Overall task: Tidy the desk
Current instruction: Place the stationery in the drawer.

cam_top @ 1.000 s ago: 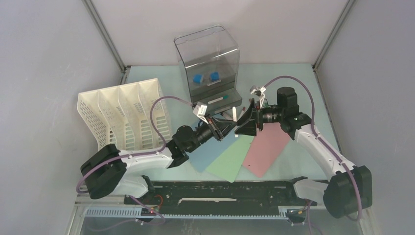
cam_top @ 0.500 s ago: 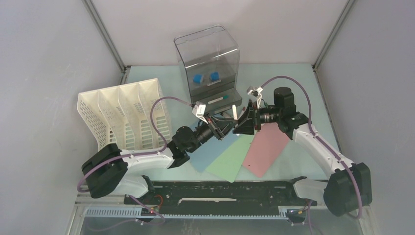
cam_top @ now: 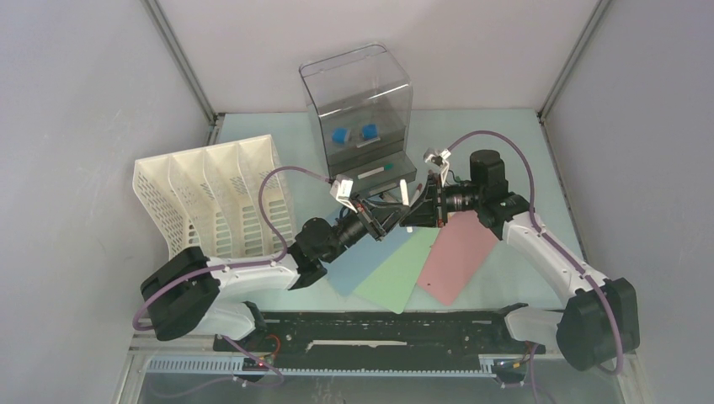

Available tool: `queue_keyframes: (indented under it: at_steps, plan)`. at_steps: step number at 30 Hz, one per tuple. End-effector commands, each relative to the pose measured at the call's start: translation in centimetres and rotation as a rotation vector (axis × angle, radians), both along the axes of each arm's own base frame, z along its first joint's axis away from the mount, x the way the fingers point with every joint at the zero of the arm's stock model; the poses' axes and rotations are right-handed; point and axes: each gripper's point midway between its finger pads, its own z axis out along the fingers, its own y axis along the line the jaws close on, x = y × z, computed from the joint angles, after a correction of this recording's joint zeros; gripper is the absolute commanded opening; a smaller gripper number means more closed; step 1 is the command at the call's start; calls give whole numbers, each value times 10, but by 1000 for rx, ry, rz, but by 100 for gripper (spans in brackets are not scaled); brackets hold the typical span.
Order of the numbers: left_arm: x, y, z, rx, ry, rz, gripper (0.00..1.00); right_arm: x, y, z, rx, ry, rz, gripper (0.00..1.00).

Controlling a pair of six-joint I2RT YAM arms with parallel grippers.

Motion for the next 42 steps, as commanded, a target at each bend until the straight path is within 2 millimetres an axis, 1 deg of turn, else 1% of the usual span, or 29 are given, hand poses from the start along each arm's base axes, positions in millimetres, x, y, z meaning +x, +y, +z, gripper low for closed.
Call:
queue_keyframes:
  at_steps: [1,2,5,11,18,23,28,33,38,42]
  plan:
    - [0,-1,28,-70,-36,7,9,-1,2,4,11,-38,9,6]
    - [0,0,28,-69,-37,8,12,-1,2,4,9,-41,7,3]
    - [1,2,27,-63,-33,18,23,-1,2,3,5,-50,7,0]
    - [3,13,28,-3,-62,66,47,-3,1,2,-1,-68,17,0]
    - [6,38,30,98,-134,156,77,-7,-2,-3,-12,-95,34,0]
    - [10,58,20,199,-175,214,98,-16,-6,-8,-13,-129,85,0]
    - [15,73,8,269,-156,230,100,-16,-11,-12,-23,-154,86,0]
    - [15,71,-8,347,-129,150,100,-10,-14,-21,-63,-168,57,0]
    - [19,74,-22,378,-96,146,100,0,-18,-33,-115,-187,19,0]
    - [21,77,-31,397,-78,151,100,9,-25,-40,-151,-216,-14,0]
